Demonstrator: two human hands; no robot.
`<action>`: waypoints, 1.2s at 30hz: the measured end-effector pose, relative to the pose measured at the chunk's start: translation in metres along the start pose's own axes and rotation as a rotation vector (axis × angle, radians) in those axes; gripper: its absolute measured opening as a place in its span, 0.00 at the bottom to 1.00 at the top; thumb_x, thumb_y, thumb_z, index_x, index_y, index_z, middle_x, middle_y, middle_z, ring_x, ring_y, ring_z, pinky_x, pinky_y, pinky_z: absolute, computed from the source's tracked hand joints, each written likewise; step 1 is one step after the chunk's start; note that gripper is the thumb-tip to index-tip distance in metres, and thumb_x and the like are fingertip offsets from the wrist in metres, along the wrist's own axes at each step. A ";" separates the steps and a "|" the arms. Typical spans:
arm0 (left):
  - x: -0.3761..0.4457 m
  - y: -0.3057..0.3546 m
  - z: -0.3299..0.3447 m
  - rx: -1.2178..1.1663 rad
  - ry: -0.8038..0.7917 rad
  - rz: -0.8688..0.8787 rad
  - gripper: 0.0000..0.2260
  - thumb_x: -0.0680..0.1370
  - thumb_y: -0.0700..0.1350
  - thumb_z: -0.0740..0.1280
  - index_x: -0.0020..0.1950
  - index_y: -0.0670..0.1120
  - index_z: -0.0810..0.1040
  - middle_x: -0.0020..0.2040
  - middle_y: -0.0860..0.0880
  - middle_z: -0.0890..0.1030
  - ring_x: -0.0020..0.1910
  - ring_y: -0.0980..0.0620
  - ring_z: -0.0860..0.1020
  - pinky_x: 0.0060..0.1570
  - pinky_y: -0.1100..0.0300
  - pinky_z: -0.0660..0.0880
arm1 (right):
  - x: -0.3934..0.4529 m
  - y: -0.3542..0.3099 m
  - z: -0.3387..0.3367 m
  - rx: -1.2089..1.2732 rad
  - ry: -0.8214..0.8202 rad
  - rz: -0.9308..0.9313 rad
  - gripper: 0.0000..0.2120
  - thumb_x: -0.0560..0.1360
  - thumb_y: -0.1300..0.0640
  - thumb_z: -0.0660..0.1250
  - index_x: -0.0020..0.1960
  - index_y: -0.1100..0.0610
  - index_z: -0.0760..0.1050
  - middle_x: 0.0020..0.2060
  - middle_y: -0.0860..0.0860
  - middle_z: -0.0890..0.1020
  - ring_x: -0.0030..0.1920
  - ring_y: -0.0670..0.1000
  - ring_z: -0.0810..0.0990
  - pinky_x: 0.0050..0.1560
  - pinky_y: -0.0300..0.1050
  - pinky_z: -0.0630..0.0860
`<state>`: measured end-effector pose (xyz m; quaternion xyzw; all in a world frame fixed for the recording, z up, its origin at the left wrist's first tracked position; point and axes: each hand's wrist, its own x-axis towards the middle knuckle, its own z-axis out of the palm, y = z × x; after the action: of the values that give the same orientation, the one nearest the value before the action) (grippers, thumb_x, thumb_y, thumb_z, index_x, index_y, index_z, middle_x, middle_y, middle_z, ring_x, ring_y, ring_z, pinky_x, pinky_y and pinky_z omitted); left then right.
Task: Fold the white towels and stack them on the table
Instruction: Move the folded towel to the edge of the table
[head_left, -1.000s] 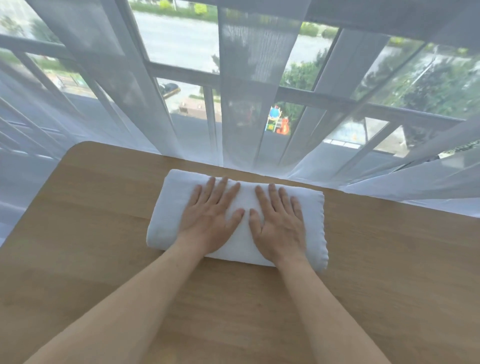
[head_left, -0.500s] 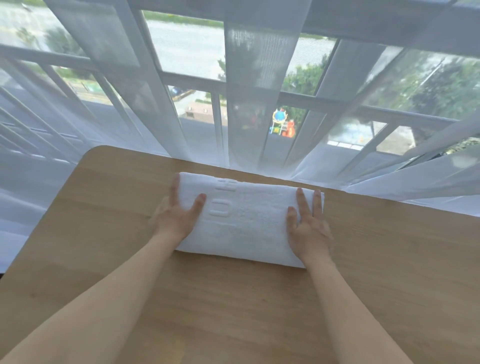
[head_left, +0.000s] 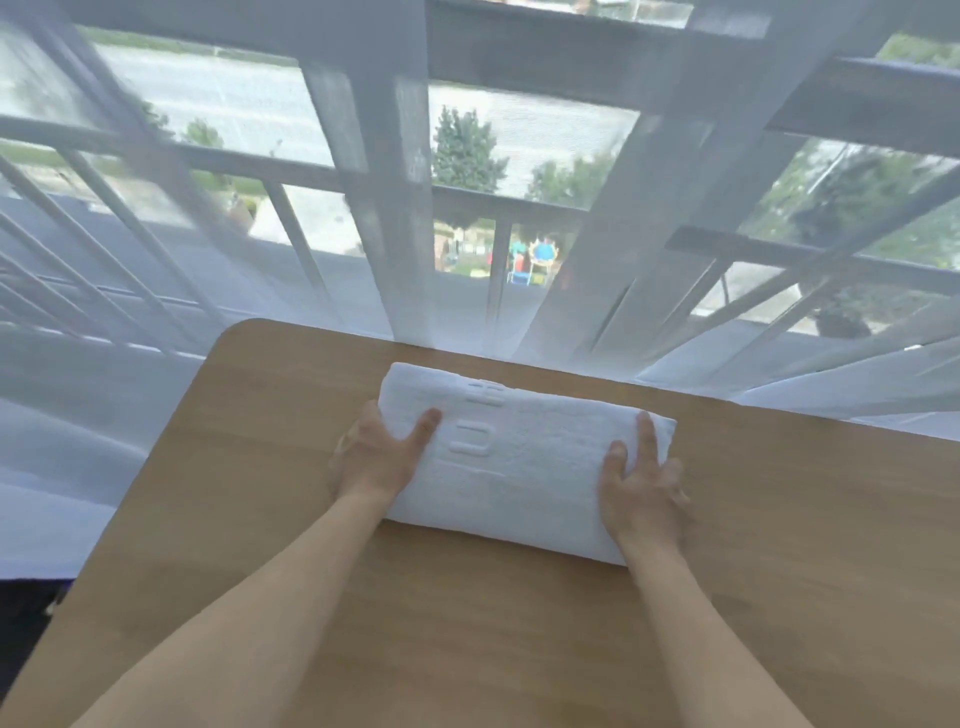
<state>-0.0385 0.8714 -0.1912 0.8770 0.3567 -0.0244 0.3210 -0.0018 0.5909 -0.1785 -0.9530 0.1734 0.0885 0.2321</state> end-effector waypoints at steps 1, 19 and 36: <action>0.007 -0.010 -0.009 0.004 -0.007 0.002 0.31 0.67 0.79 0.59 0.52 0.54 0.69 0.47 0.54 0.77 0.53 0.43 0.78 0.48 0.50 0.72 | -0.009 -0.010 0.007 -0.005 -0.005 0.011 0.27 0.79 0.35 0.44 0.78 0.33 0.46 0.66 0.60 0.68 0.57 0.65 0.75 0.61 0.58 0.69; 0.170 -0.139 -0.145 0.040 0.101 -0.003 0.36 0.63 0.81 0.59 0.55 0.54 0.73 0.47 0.49 0.79 0.54 0.40 0.80 0.46 0.49 0.69 | -0.063 -0.215 0.129 0.010 0.065 -0.049 0.26 0.82 0.40 0.50 0.79 0.38 0.52 0.65 0.61 0.69 0.58 0.65 0.75 0.58 0.57 0.71; 0.209 -0.135 -0.147 0.041 0.145 0.031 0.38 0.68 0.77 0.60 0.66 0.51 0.70 0.56 0.44 0.82 0.56 0.37 0.78 0.51 0.47 0.70 | -0.038 -0.244 0.142 0.028 0.075 -0.079 0.25 0.80 0.38 0.46 0.77 0.35 0.50 0.61 0.57 0.71 0.53 0.63 0.76 0.54 0.56 0.71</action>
<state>0.0038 1.1571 -0.2049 0.8883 0.3650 0.0370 0.2764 0.0414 0.8719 -0.1933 -0.9584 0.1453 0.0409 0.2421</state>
